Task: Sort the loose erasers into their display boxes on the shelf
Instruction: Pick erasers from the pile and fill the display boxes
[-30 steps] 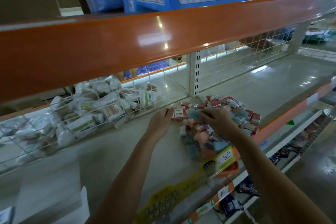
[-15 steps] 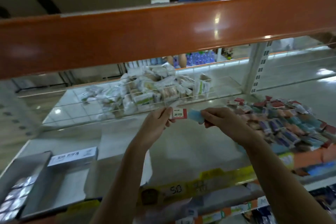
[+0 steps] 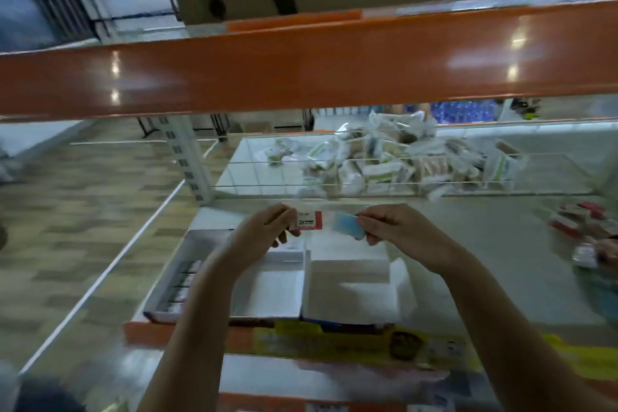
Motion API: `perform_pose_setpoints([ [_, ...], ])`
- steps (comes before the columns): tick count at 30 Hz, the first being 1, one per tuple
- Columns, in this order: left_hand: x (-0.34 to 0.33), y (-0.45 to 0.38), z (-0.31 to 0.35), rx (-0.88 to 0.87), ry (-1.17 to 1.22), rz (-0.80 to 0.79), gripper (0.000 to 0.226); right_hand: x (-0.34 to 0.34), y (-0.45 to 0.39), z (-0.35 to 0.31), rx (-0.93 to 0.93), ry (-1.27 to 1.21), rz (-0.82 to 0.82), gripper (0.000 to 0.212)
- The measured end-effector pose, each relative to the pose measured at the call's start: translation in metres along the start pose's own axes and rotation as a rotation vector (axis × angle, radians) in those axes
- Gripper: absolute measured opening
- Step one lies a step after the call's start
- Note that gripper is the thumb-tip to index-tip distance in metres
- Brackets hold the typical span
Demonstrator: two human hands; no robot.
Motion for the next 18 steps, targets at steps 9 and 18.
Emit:
perform_pose_setpoints([
  [9,0.099,0.004,-0.086,0.086,-0.153,0.090,0.021,-0.094,-0.047,-0.015,0.038,0.050,-0.134,0.014],
  [18,0.135,-0.013,-0.126,0.109,-0.355,0.115,0.019,-0.145,-0.068,-0.014,0.051,0.169,-0.221,0.017],
])
Point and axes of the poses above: each hand's wrist, its own y-axis away from the middle knuckle, its own x-axis out of the back of the hand, z = x × y, the point moved 5 cm from there along -y, towards the middle knuckle, and after that the axes turned 13 degrees about x, right-handed, at the moved point
